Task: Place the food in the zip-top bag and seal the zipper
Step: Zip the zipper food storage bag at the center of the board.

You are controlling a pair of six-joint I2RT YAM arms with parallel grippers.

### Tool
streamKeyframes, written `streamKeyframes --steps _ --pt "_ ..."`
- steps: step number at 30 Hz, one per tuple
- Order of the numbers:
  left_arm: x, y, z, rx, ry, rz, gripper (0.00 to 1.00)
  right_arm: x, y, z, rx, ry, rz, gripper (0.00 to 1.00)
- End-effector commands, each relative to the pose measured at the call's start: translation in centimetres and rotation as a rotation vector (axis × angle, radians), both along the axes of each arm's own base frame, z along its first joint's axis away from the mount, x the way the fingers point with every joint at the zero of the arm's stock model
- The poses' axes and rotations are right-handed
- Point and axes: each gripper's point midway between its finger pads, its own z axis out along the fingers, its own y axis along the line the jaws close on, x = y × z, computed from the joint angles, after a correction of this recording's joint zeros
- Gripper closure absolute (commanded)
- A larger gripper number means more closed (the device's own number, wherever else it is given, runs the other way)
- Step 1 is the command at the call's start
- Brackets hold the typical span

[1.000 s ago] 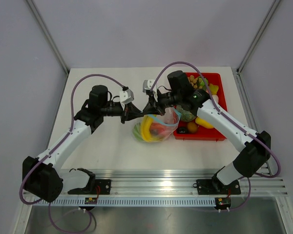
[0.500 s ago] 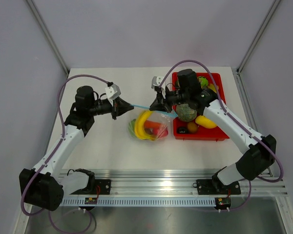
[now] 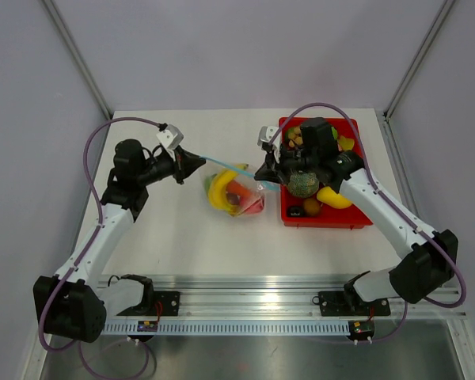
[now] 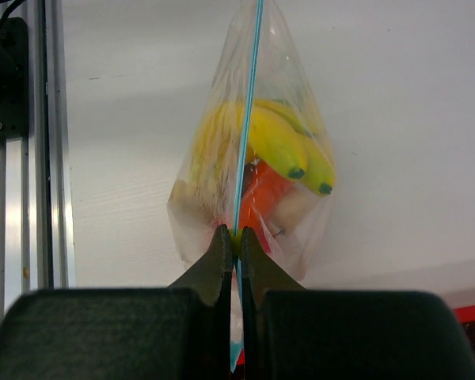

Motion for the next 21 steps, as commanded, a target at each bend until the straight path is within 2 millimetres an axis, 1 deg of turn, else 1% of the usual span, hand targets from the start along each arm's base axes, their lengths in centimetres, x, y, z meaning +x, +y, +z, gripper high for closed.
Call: streamKeyframes --steps 1,4,5,10,15,18,19,21 --pt "2.8 3.2 4.6 -0.024 -0.164 0.191 1.0 -0.1 -2.3 0.2 -0.036 -0.004 -0.079 1.0" --pt "3.3 3.8 4.9 -0.027 -0.166 0.221 1.0 -0.3 -3.0 0.3 -0.042 -0.02 -0.103 1.0" --pt "3.4 3.9 4.9 -0.029 -0.164 0.227 1.0 -0.4 -3.2 -0.1 -0.049 -0.017 -0.108 1.0" --pt "3.8 4.2 5.3 -0.032 -0.165 0.244 1.0 -0.5 -4.2 -0.2 -0.061 -0.023 -0.143 1.0" --pt "4.0 4.6 5.1 -0.025 -0.161 0.258 1.0 -1.1 -5.1 -0.8 -0.075 -0.016 -0.175 1.0" --pt "4.1 4.8 5.0 -0.025 -0.158 0.261 1.0 -1.6 -5.7 -0.5 -0.071 -0.027 -0.196 1.0" --pt "4.1 4.8 4.9 -0.022 -0.157 0.262 1.0 -1.8 -5.9 0.0 -0.063 -0.045 -0.204 1.0" --pt "4.1 4.8 5.0 -0.023 -0.156 0.261 1.0 -2.1 -6.3 -0.1 -0.067 -0.051 -0.218 1.0"
